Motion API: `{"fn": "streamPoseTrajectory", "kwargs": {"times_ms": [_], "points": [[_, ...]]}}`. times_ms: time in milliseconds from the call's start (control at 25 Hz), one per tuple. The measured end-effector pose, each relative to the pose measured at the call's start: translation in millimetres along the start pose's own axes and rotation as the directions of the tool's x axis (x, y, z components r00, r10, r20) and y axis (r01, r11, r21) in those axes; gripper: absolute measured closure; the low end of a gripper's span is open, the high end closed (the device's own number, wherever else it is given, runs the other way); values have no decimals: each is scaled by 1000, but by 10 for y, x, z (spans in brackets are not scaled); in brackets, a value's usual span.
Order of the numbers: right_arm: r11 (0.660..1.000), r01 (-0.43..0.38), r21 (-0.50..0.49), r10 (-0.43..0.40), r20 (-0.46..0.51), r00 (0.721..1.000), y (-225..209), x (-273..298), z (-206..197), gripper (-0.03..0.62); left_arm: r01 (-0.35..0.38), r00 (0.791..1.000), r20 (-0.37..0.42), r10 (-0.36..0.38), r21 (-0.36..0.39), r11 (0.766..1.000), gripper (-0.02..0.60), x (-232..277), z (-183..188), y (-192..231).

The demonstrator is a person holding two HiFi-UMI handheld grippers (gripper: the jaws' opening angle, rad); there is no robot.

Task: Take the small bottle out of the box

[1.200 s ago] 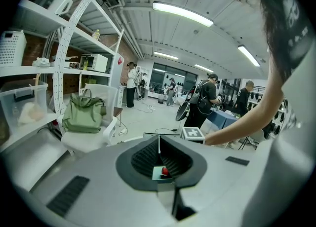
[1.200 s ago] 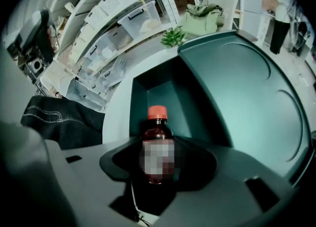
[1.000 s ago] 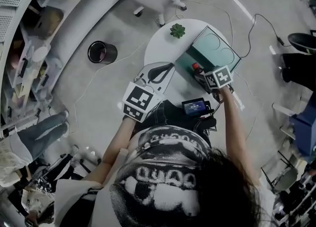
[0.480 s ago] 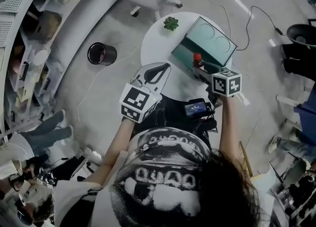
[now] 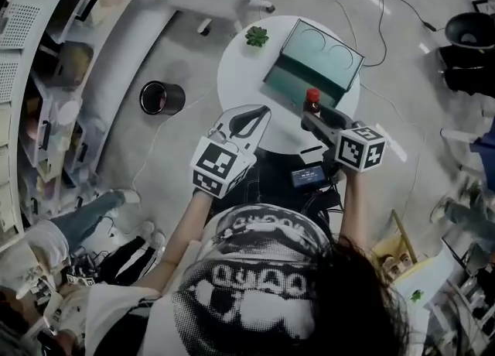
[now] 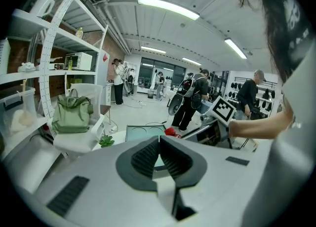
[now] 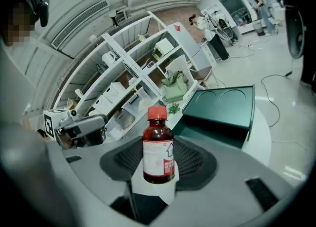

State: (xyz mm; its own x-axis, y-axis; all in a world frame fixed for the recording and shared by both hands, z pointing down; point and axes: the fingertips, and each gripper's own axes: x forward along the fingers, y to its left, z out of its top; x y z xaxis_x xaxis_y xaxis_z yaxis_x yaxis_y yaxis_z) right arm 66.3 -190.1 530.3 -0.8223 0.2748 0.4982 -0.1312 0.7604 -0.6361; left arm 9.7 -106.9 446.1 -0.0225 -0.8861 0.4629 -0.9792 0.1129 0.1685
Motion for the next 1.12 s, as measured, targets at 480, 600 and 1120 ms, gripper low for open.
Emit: {"fn": "streamPoseTrajectory", "kwargs": {"times_ms": [480,600,1120], "points": [[996,-9,87,-6,172,985,604,-214,-228,398,58,998,19,-59,38,998,565,-468,-149,-143],[997,6,78,-21,195,981,837,-271,-327,398,72,997,35,-73,42,997,565,-675,-176,-188],[985,69,159,-115,303,946,1270,-719,-978,398,196,979,35,-201,113,974,565,-1143,-440,-726]]}}
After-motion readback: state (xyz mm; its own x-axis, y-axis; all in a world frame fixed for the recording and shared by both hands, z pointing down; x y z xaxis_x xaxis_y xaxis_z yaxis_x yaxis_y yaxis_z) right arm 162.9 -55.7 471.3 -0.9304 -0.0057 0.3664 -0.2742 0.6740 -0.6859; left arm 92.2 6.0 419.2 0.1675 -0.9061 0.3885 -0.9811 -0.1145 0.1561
